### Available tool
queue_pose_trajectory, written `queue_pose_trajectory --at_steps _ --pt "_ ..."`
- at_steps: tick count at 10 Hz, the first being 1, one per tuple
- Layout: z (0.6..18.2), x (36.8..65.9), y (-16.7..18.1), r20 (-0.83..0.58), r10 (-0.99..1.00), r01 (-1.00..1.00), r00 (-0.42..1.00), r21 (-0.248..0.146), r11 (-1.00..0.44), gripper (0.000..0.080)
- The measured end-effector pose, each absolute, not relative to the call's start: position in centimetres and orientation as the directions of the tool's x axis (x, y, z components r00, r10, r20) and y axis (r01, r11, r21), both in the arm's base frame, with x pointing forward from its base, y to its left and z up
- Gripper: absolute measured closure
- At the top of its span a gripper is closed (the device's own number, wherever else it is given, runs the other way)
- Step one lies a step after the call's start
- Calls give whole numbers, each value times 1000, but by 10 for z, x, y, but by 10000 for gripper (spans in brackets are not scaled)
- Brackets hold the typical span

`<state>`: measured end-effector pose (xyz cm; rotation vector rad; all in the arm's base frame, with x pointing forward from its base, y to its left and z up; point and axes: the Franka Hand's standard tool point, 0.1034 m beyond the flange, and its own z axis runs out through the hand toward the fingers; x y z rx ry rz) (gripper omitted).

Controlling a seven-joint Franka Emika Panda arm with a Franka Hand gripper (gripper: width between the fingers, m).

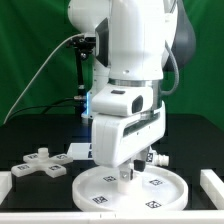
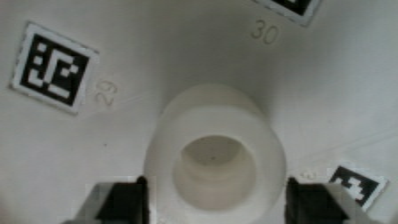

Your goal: Assemble round table

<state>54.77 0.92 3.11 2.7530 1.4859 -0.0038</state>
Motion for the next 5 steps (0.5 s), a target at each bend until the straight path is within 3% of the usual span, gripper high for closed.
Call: queue_pose_trajectory --at_steps 1,5 --pt "30 547 8 -10 835 835 550 9 -550 218" --pt "23 544 5 -16 833 834 552 1 -552 152"
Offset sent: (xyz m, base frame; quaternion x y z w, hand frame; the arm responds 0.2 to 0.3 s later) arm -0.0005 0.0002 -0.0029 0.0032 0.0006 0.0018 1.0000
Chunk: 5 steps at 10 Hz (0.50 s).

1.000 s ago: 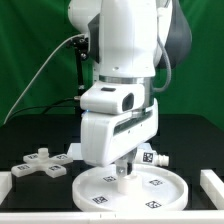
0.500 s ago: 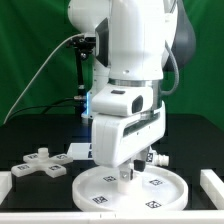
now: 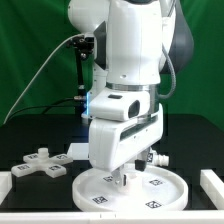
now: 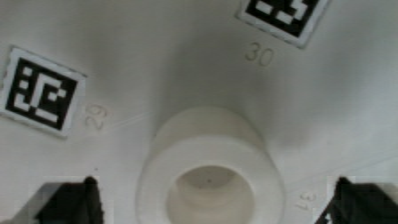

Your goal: Assemble round table

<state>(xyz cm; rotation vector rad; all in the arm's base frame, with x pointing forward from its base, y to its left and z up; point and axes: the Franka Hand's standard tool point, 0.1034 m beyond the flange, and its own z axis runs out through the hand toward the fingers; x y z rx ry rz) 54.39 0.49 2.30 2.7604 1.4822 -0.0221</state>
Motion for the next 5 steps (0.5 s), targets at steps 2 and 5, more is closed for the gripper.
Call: queue_pose_trajectory --at_steps 2,5 --pt "11 543 6 -8 830 830 558 5 -558 151" --pt "11 543 5 -9 830 830 557 3 -557 264"
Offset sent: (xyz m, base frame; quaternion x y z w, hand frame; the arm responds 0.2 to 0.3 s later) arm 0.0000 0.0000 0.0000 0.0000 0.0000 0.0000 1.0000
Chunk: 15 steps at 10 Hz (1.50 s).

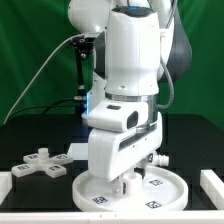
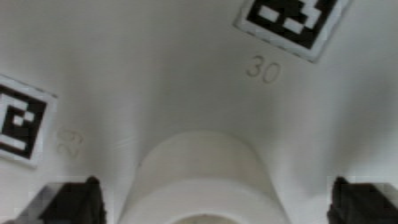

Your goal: Assemble round table

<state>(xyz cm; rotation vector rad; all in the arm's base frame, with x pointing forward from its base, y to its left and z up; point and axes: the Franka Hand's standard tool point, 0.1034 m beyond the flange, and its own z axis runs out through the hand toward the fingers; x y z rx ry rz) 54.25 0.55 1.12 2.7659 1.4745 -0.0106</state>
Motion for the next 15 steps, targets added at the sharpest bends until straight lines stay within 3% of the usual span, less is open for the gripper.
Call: queue_pose_trajectory --at_steps 1,2,7,12,13,14,15 --pt "11 543 5 -9 830 830 557 3 -557 264" --pt "11 543 5 -9 830 830 557 3 -557 399" --pt "12 562 27 9 829 829 559 15 -559 399" --pt "12 564 38 -10 826 826 563 -7 -563 397" --pt "11 564 38 -11 826 826 564 -8 -564 341" --pt "11 564 37 -11 826 826 564 -8 -564 220" --pt "11 564 37 -11 826 826 564 -8 -564 220"
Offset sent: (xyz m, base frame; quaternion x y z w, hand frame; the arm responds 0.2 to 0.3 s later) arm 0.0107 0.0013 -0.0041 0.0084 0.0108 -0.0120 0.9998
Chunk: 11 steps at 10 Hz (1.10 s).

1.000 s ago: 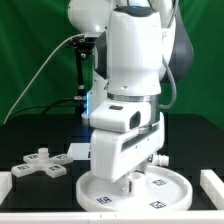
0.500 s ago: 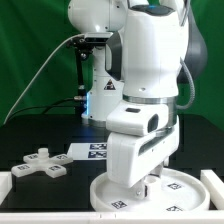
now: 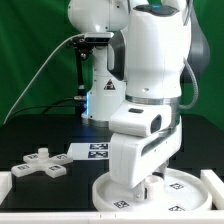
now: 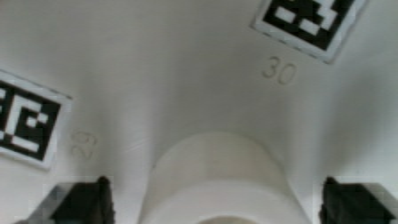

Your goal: Assemble round table

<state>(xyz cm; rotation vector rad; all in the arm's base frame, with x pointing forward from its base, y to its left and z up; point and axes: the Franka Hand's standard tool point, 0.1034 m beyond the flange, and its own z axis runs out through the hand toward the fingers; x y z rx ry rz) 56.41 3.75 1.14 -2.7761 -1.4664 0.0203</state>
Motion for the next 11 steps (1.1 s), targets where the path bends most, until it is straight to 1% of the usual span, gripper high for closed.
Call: queue_pose_trajectory --at_steps 1,3,5,7,10,11 --pt "11 564 37 -11 826 826 564 -8 -564 164" --pt "13 565 37 -8 823 823 568 -5 -568 154" --pt "37 554 32 1 773 773 634 18 -634 151" --pt "53 540 34 6 659 659 752 23 -752 151" --pt "53 539 34 10 628 628 778 14 -778 151" --pt "53 539 35 13 579 579 815 9 -815 151"
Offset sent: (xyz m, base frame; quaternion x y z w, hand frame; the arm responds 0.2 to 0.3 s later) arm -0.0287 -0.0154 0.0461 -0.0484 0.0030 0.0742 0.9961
